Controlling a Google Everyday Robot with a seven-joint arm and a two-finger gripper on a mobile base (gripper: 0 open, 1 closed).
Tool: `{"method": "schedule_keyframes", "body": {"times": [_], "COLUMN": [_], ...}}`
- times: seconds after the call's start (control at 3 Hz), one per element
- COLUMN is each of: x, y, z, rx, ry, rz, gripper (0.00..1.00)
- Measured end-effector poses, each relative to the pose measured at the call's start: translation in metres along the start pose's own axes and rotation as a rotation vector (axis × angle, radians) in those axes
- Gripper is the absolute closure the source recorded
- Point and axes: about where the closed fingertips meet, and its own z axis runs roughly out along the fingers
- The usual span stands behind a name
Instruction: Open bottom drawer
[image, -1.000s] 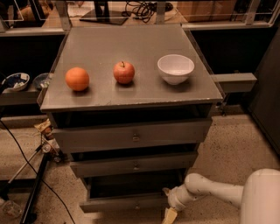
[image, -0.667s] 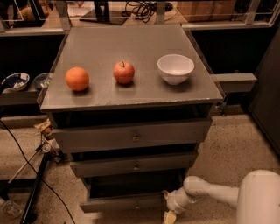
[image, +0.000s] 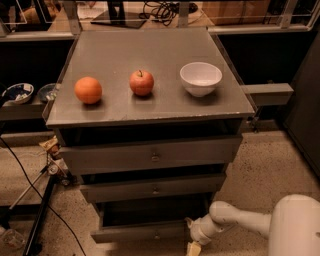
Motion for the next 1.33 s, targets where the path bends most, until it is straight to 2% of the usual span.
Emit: {"method": "schedule_keyframes", "body": {"times": [1.33], "x": [-0.0036], "y": [0.0002], "z": [-0.0024], "rx": [-0.003], "ry": [-0.009], "rz": [0.005], "gripper": [0.00]}}
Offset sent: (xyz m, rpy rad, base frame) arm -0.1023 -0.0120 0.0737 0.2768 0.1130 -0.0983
